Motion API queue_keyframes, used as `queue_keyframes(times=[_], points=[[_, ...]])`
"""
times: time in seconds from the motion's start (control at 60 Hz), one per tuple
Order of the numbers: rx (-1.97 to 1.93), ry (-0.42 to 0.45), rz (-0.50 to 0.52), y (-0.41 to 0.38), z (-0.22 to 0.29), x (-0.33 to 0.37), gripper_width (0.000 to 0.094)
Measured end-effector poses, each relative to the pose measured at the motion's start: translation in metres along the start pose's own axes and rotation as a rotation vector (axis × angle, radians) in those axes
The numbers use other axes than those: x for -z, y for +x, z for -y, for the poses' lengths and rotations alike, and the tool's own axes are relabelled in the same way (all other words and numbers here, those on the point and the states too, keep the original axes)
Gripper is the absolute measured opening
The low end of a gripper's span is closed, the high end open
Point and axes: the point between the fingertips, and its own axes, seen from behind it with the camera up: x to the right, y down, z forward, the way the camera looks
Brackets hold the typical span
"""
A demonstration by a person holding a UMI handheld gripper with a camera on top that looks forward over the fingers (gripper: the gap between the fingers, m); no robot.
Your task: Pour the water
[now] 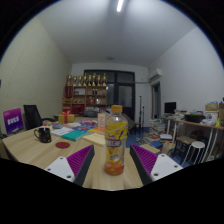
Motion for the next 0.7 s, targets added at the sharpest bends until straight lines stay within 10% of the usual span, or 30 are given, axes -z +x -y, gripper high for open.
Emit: queue_keyframes(times=[0.267,0.333,0.7], points=[[-0.097,-0.033,-0.001,0.013,-0.022,-0.093,0.08],[-0.126,-0.055,-0.006,0.016,-0.037,-0.106,0.0481],[0.166,-0.003,-0.13,0.005,-0.013,-0.105,0.0293]])
